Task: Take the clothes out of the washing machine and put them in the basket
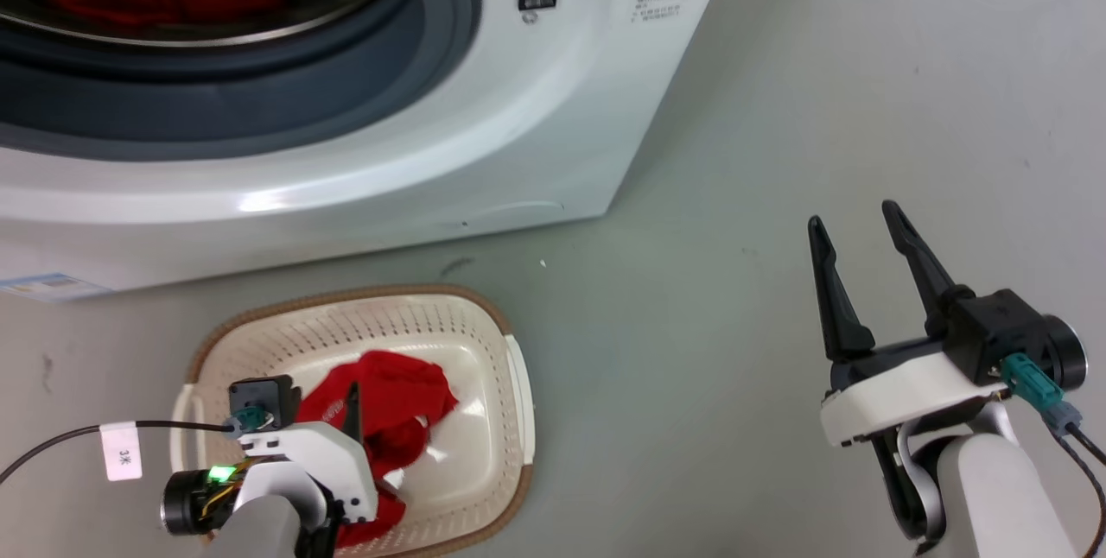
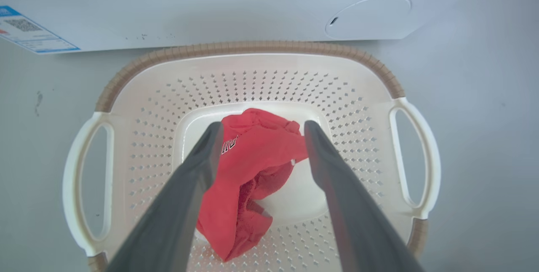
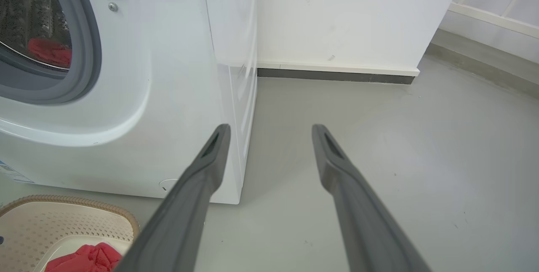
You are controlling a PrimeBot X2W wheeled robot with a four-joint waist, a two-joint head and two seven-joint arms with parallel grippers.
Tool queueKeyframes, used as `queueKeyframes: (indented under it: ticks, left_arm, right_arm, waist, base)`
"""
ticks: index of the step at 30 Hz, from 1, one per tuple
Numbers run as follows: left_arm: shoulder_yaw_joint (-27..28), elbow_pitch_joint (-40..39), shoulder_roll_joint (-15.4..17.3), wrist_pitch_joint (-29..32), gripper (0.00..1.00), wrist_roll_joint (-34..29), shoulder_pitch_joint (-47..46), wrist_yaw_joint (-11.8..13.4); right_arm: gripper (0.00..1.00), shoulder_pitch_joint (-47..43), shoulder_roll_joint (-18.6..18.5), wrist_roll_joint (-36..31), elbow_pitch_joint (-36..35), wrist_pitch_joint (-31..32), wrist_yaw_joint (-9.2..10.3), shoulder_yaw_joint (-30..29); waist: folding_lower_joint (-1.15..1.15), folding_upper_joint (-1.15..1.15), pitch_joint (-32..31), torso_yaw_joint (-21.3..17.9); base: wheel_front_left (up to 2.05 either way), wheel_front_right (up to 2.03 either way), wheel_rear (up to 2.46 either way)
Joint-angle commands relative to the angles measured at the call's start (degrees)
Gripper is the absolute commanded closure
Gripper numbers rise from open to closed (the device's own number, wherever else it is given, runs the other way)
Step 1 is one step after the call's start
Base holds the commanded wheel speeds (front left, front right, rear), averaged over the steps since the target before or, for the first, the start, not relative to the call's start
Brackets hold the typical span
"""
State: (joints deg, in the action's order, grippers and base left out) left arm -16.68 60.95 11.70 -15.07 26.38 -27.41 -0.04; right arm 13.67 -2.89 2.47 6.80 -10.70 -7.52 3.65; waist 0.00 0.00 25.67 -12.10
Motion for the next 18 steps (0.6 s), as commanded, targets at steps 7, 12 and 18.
queueKeyframes:
  ticks: [7, 12, 18]
  left_arm:
    - [2.83, -11.64, -1.26, -0.14, 0.0, -4.5, 5.27, 0.58]
    - [5.13, -19.49, -1.68, -0.14, 0.0, -8.17, 8.2, 2.03]
    - [7.32, -28.3, -1.49, -0.15, 0.0, -12.08, 10.11, 3.07]
  right_arm:
    - [0.0, -4.24, 0.04, -0.74, -1.94, 2.17, 0.06, -1.32]
    - [0.0, -5.95, 0.05, -0.76, -3.02, 3.14, 0.05, -1.75]
    - [0.0, -7.24, 0.05, -0.6, -3.77, 3.55, 0.06, -2.05]
  waist:
    - [0.0, 0.0, -9.71, 4.37]
    - [0.0, 0.0, -12.08, 5.17]
    - [0.0, 0.0, -14.16, 5.89]
  base:
    - [0.0, 0.0, 0.0]
    - [0.0, 0.0, 0.0]
    - [0.0, 0.0, 0.0]
